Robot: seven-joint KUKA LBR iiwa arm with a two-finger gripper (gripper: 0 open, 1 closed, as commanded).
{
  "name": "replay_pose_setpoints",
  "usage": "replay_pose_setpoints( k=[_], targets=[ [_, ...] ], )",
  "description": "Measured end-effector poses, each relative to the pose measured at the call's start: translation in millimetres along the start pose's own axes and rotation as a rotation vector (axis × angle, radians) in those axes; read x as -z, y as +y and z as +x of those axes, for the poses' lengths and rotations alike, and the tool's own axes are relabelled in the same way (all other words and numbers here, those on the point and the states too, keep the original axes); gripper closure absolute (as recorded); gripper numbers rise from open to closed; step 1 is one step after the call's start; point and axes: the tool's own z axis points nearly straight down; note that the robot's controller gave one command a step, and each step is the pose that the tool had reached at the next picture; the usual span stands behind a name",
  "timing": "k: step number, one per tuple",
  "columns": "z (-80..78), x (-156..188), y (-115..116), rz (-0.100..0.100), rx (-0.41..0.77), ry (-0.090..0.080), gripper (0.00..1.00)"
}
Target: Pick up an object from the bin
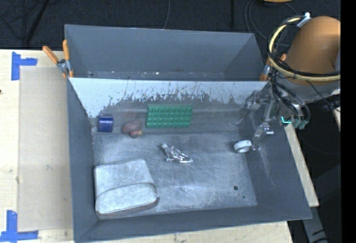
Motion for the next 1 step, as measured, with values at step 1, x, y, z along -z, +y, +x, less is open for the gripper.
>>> replay_pose_setpoints(
  k=[1],
  targets=[
    [0.5,-131.9,-16.8,0.001,0.029,-0.013,0.0]
  ],
)
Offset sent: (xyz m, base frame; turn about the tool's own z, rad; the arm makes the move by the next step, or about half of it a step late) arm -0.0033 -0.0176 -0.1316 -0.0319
